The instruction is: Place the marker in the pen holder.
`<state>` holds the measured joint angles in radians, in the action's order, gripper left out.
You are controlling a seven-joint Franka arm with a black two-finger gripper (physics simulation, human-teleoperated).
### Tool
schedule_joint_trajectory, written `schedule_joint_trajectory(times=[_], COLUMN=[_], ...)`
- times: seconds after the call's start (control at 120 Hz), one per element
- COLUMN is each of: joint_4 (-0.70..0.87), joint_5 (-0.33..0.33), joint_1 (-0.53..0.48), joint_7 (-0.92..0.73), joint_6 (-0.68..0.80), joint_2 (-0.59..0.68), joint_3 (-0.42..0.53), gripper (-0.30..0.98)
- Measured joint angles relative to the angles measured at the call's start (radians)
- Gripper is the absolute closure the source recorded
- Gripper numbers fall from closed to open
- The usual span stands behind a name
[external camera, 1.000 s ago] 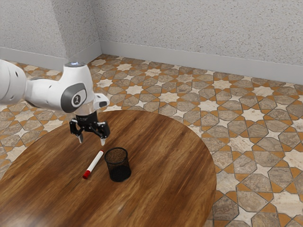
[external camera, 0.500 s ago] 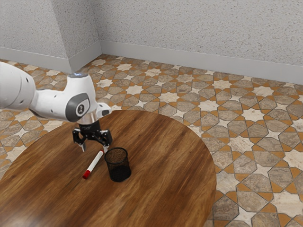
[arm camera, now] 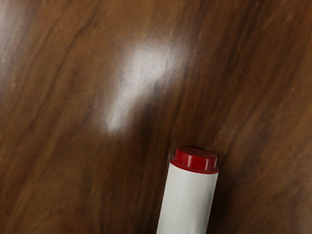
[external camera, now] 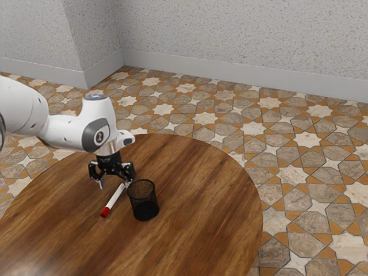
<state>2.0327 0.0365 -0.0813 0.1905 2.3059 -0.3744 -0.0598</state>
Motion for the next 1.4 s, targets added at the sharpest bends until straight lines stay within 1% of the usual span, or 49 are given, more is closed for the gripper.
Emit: schedule_joint_trajectory(times=[0.367,0.4,0.508,0.575,0.692,0.85,0.917,1.025,1.092,1.158,1.267,1.4], joint_4=[0.0,0.0,-0.001,-0.001,-0.001,0.0,0.0,0.0,0.0,0.001,0.003,0.008], joint_5=[0.023,0.021,0.013,0.009,0.006,0.004,0.002,-0.001,-0.004,-0.011,-0.033,-0.097], joint_1=[0.0,0.0,0.001,0.001,0.001,0.0,0.001,0.001,0.002,0.002,0.003,0.005], joint_7=[-0.003,-0.003,-0.007,-0.01,-0.015,-0.02,-0.019,-0.018,-0.016,-0.011,-0.003,0.003], joint_6=[0.02,0.021,0.023,0.024,0.025,0.025,0.025,0.025,0.026,0.024,0.02,0.023], joint_2=[-0.022,-0.021,-0.018,-0.018,-0.019,-0.019,-0.019,-0.019,-0.015,0.008,0.051,0.136], joint_3=[0.001,0.007,0.014,0.015,0.015,0.015,0.015,0.015,0.015,0.015,0.015,0.035], gripper=[0.05,0.1,0.32,0.42,0.54,0.64,0.68,0.69,0.74,0.76,0.78,0.79])
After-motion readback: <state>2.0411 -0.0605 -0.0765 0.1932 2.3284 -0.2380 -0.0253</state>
